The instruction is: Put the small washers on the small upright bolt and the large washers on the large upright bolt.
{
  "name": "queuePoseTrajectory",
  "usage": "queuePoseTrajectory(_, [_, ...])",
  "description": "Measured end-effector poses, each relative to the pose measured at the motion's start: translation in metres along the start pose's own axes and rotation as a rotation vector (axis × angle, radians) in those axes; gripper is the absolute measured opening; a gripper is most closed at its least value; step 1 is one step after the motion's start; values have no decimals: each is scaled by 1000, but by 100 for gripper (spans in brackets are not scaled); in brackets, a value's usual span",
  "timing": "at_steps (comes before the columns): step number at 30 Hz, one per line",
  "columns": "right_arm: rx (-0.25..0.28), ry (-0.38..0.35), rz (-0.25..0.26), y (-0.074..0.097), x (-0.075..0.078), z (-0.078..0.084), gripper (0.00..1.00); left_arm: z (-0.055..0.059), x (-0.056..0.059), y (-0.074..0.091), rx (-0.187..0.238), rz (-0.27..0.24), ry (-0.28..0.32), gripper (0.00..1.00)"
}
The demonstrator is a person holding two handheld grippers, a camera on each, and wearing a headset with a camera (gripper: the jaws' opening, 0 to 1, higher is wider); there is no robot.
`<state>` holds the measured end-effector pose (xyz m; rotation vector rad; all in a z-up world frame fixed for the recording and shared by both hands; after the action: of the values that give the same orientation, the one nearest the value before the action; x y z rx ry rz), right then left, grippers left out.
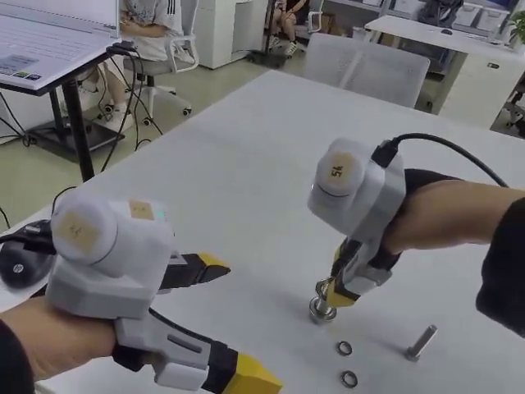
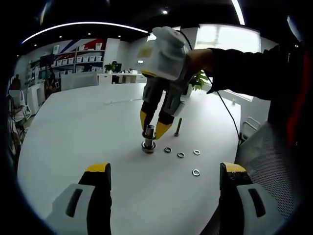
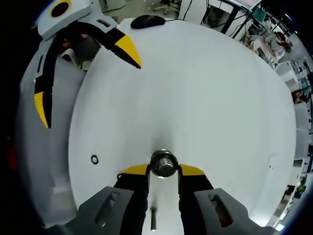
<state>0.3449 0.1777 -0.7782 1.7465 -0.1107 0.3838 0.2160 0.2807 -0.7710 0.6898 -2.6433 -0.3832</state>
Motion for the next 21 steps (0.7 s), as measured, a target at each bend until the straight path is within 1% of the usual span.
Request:
queuePoseTrajectory(8, [-7,-17,-16,-12,-5,3,23,2,0,0,-2,-1,5,92])
queuePoseTrajectory(12, [-5,-19,-16,-19,-7,5,23,3,0,-1,-5,3,5,92])
queuePoseTrajectory(17, [-5,-26,-15,-24,-7,8,23,3,0,-1,-8,4,7,92])
queuePoseTrajectory(21, [2,-29,-17,-25,-8,7,23,3,-1,-2,-11,6,9,92])
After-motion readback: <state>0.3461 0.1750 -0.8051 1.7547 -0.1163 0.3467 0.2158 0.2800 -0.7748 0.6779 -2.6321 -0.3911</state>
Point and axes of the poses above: the centre of the closed fingertips' face, and the gripper's own axes: y roughly backward along the fingers, x roughly to its right, z roughly out of its underside, the point moved 6 cm from there along y, roughly backward along the fingers, and after that the axes turned 15 degrees about z, right-handed, at the moved point
